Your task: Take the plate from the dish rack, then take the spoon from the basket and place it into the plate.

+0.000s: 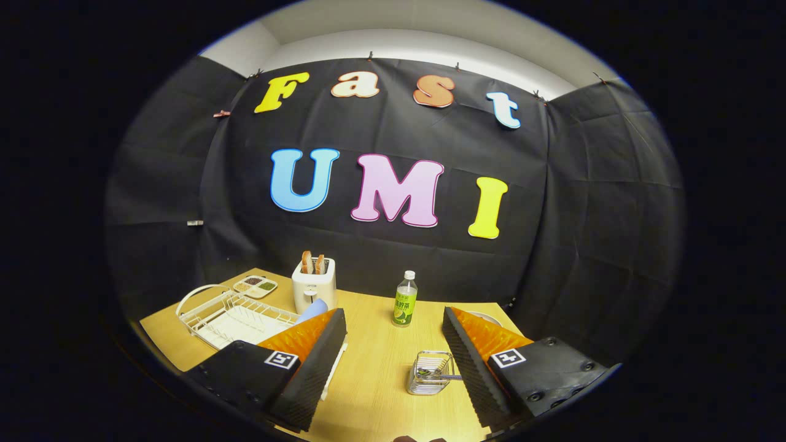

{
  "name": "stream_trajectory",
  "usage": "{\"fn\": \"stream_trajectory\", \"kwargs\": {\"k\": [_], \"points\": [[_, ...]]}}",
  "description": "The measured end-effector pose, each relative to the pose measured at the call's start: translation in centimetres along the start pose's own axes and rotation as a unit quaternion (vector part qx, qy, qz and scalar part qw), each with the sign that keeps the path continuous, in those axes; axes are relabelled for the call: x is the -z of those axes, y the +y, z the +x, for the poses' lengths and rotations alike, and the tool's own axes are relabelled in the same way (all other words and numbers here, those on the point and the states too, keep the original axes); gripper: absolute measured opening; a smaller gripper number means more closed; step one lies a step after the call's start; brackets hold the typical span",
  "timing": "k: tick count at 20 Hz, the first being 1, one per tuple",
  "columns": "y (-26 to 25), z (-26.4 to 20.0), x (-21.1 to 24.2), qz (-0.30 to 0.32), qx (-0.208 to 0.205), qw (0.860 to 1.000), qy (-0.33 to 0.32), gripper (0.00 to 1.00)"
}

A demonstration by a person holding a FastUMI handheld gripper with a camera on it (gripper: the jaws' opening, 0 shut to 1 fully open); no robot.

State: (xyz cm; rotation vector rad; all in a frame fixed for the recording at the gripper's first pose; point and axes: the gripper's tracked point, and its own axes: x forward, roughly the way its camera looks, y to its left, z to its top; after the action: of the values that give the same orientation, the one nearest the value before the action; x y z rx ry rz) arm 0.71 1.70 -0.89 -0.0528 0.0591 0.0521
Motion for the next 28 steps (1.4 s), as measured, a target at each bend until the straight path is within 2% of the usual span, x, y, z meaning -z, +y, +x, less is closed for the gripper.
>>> {"fn": "stream_trajectory", "kwargs": {"k": [5, 9, 13, 16, 20, 25, 27, 28], "points": [[1.5, 1.9, -1.9, 0.016, -0.019, 1.0, -0.001, 0.97], [5.5, 4.0, -2.7, 0.029, -0.041, 0.998, 0.023, 0.97], [9.7, 7.0, -3.1, -0.007, -0.06, 0.997, 0.052, 0.97], [11.9, 9.6, -0.9, -0.051, -0.061, 0.992, 0.097, 0.98], [13.9, 12.6, 4.0, -0.077, -0.07, 0.978, 0.178, 0.95], [13.5, 15.0, 9.9, -0.066, -0.062, 0.954, 0.286, 0.94], [12.9, 15.0, 11.0, -0.05, -0.051, 0.947, 0.313, 0.85], [12.9, 15.3, 12.0, -0.036, -0.049, 0.943, 0.326, 0.78]]}}
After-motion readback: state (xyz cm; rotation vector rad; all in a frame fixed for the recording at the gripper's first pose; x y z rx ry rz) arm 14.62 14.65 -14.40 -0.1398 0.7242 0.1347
